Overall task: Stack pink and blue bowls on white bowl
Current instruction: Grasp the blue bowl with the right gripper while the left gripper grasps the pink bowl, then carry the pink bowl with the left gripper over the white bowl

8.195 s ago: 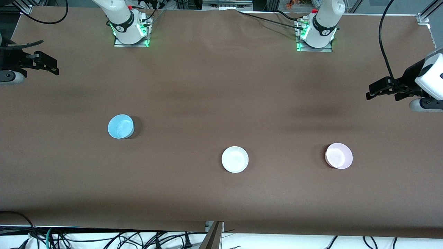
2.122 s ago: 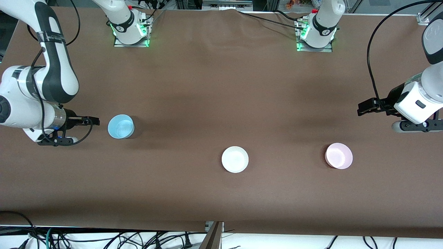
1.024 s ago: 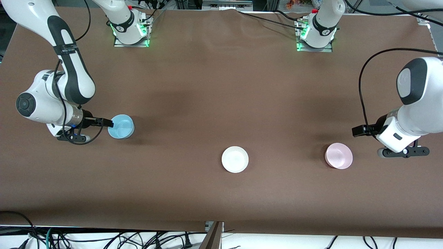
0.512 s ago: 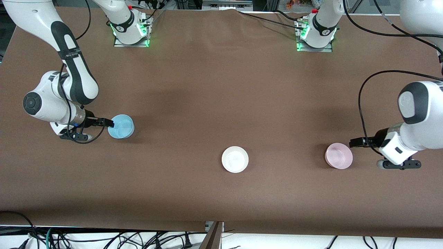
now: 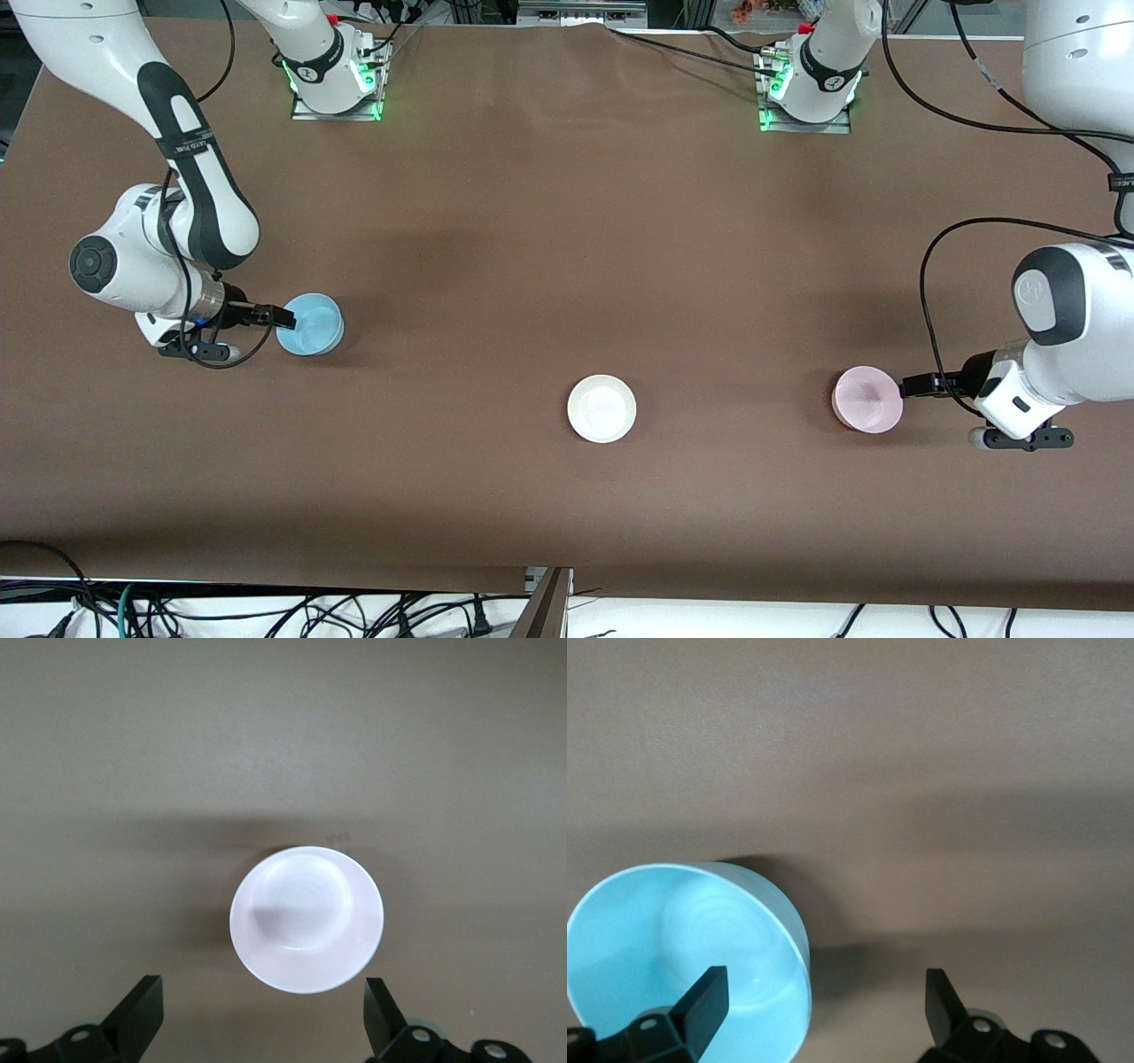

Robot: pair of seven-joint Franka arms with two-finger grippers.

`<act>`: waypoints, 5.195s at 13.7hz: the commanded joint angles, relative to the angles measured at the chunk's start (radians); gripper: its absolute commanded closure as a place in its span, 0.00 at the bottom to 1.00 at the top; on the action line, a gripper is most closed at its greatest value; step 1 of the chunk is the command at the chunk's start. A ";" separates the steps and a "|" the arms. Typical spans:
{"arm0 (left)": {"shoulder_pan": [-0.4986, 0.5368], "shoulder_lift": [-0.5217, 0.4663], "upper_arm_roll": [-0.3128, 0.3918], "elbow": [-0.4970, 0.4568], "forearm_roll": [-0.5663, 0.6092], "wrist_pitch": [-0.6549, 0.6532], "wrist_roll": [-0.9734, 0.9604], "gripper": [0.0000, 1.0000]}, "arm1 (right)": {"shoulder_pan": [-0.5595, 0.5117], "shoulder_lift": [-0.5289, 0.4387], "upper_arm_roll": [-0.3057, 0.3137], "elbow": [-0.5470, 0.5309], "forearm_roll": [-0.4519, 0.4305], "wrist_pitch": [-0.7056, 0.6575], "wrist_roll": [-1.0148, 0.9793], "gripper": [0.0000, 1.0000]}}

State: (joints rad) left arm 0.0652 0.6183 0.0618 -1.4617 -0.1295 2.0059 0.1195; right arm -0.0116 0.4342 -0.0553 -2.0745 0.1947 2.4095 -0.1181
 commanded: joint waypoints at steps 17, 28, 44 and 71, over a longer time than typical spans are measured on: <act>-0.021 0.064 0.013 -0.172 0.059 0.310 -0.031 0.16 | -0.007 0.012 0.026 -0.012 0.065 0.026 -0.038 0.40; -0.018 0.067 0.004 -0.193 0.143 0.312 0.008 0.38 | -0.007 0.011 0.029 -0.006 0.065 0.016 -0.064 0.92; -0.016 0.054 -0.014 -0.195 0.136 0.284 0.011 0.72 | -0.005 0.001 0.043 0.142 0.065 -0.207 -0.094 1.00; -0.082 0.020 -0.139 -0.042 0.008 0.157 -0.285 1.00 | -0.005 -0.005 0.089 0.198 0.072 -0.273 -0.055 1.00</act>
State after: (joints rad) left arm 0.0257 0.6451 -0.0773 -1.5244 -0.1035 2.1824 -0.0845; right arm -0.0101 0.4468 0.0236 -1.8796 0.2517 2.1611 -0.1821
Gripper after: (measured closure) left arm 0.978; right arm 0.969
